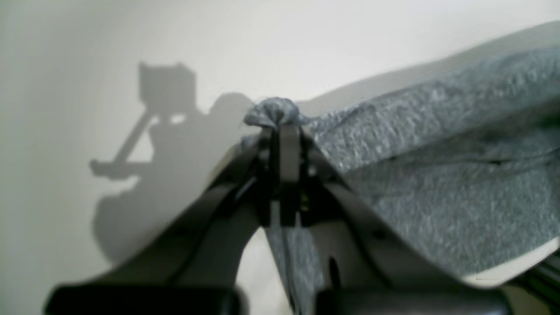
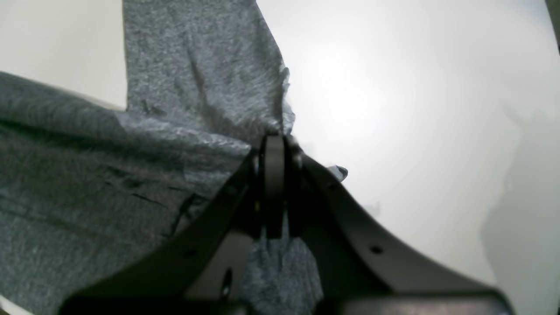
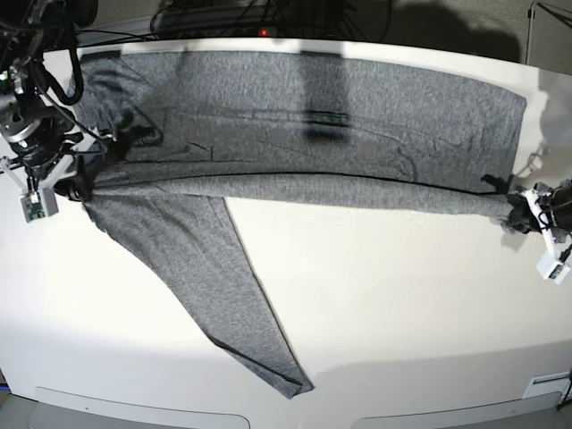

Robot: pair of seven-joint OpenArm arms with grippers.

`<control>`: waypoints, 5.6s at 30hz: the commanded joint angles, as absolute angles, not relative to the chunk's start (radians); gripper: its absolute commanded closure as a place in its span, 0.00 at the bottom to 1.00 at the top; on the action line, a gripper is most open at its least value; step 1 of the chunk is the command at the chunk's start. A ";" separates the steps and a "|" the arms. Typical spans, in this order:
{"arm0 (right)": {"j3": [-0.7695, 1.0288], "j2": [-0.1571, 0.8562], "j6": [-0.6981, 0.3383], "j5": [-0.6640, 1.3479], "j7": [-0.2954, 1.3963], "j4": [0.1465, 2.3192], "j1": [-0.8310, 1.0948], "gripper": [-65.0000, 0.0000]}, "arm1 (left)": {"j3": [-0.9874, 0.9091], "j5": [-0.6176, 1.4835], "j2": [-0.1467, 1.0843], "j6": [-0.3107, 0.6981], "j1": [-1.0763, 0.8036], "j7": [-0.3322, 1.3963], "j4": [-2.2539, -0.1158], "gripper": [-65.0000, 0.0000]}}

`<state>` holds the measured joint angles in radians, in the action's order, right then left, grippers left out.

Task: Fold the T-shirt properly
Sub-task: 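Lift the hem with both grippers and fold it onto the collar edge, then lower the folded hem onto the collar edge with both grippers, then open both grippers and move the right gripper to the hanging sleeve, then grasp the hanging sleeve cuff with the right gripper, then drag the sleeve up onto the folded strip with the right gripper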

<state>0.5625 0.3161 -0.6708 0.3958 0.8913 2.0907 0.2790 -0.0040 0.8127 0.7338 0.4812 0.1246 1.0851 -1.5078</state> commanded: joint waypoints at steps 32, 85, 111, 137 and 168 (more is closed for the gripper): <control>0.570 0.350 -0.698 0.423 0.987 2.120 0.464 1.00 | -0.014 0.879 0.802 0.486 -0.109 1.191 -1.676 1.00; 0.568 0.295 -0.557 0.625 0.778 2.119 0.282 0.46 | -0.014 0.529 0.805 0.403 -0.161 0.912 -1.680 0.76; 0.131 0.150 -0.363 0.023 0.455 0.881 -0.632 1.00 | -0.014 0.527 0.582 0.403 0.077 0.840 -1.685 0.76; -0.199 0.061 -0.457 0.005 0.492 0.693 -0.542 1.00 | -0.014 0.527 0.582 0.404 0.078 0.843 -1.685 0.76; -0.563 0.059 -0.698 0.111 0.629 1.333 -0.197 1.00 | -0.014 0.527 0.582 0.404 0.078 0.843 -1.685 0.76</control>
